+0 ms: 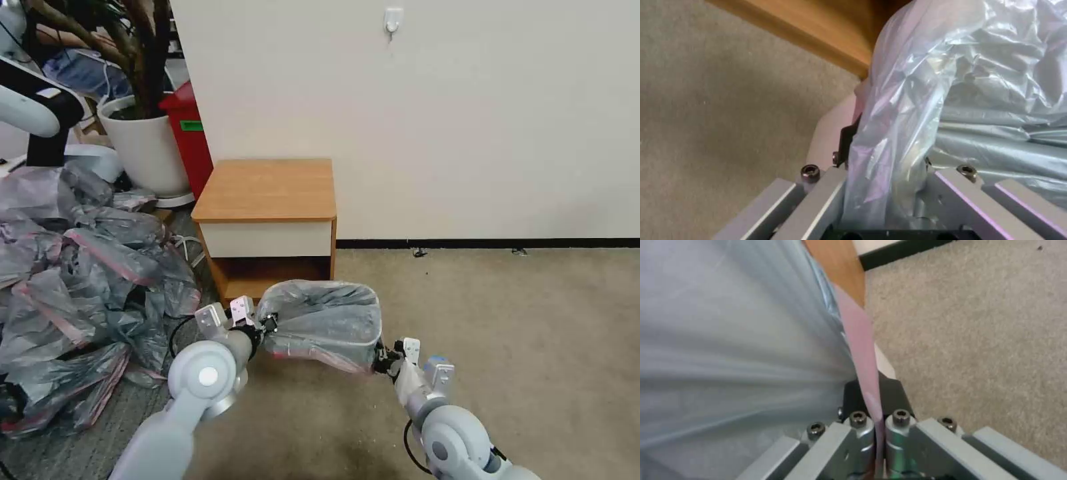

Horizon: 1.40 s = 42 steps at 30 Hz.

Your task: Pick up the garbage bag from the table and place it over the trash can.

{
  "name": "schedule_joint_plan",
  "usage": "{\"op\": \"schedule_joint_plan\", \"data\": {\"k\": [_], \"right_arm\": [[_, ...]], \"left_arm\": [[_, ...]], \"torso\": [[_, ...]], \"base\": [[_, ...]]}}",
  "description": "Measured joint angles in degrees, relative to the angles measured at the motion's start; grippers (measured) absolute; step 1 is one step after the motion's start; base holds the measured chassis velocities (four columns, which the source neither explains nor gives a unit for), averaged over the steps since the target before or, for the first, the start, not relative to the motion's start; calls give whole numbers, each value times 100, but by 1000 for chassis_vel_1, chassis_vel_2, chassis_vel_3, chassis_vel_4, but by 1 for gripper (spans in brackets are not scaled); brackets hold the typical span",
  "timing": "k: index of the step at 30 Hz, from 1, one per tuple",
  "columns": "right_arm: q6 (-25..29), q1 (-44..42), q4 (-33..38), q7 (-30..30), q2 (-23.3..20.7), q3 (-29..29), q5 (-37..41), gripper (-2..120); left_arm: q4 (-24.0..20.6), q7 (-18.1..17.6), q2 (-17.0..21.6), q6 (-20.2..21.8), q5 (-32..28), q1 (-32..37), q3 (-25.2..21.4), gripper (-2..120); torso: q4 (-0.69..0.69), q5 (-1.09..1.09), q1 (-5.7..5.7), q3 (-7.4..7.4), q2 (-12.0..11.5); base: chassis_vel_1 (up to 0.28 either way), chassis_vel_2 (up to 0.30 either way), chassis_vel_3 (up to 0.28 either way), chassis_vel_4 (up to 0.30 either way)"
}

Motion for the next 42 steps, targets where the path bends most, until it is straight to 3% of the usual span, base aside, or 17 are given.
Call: {"op": "schedule_joint_plan", "data": {"k": [11, 27, 42], "right_arm": [[288, 218, -574, -113, 142, -45, -270, 0], [386, 293, -880, -160, 221, -75, -516, 0], [476, 114, -526, -95, 105, -52, -852, 52]], "left_arm": [[-286, -120, 245, 457, -528, 161, -302, 3], [-408, -117, 293, 712, -612, 311, -435, 3], [-58, -18, 234, 591, -329, 153, -403, 2]], "torso": [[0, 0, 0, 0, 0], [0, 0, 0, 0, 0], [0, 0, 0, 0, 0]], "base": [[0, 0, 0, 0], [0, 0, 0, 0], [0, 0, 0, 0]]}}
